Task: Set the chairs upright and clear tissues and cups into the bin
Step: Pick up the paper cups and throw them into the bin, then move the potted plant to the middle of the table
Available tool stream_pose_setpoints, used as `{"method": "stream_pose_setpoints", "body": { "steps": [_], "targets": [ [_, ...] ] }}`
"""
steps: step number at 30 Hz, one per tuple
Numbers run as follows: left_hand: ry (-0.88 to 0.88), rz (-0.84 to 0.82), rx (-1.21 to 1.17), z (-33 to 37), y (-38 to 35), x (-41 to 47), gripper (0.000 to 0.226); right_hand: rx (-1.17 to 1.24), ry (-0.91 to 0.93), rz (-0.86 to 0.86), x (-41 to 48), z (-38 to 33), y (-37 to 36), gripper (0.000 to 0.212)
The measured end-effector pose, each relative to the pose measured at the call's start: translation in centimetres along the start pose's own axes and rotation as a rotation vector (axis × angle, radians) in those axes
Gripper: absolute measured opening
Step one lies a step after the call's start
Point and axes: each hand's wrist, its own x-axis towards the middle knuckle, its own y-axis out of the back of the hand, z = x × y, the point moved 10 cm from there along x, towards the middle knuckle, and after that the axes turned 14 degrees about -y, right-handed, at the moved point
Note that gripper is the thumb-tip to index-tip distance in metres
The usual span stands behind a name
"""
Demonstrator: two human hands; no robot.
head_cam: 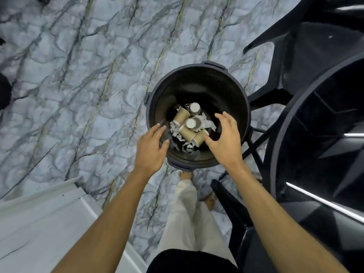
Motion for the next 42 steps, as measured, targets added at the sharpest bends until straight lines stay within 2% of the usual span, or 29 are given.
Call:
{"method": "stream_pose_setpoints", "body": {
  "steps": [6, 11, 21, 26, 34, 42],
  "targets": [
    [-0.029, 0.008, 0.01, 0.9, 1.7, 0.7, 0.047, 0.028, 0.033, 0.023, -0.1, -2.6, 1.8, 0.054],
    [-0.122, 0.025, 0.105, 3.8, 3.8, 0.7, 0.048, 0.064, 0.079, 0.041, -1.9, -4.9, 4.2, 0.042],
    [-0.385, 0.041, 0.268, 15.6, 6.3, 1.0, 0.049, 0.03, 0.147, 0.202, -7.9, -4.7, 12.1, 0.038],
    [-0.58, -0.013, 0.341, 24.0, 4.3, 1.0, 0.051, 0.017, 0.054, 0.351, -10.4, 0.3, 18.0, 0.041],
    [-0.849, -0.141, 0.404, 37.0, -4.2, -1.7, 0.056, 0.1, -0.183, 0.507, -16.5, 13.8, 26.2, 0.043],
    [-1.013, -0.269, 0.455, 46.7, -13.0, -4.1, 0.059, 0.147, -0.407, 0.608, -21.2, 25.4, 31.0, 0.054]
  ]
}}
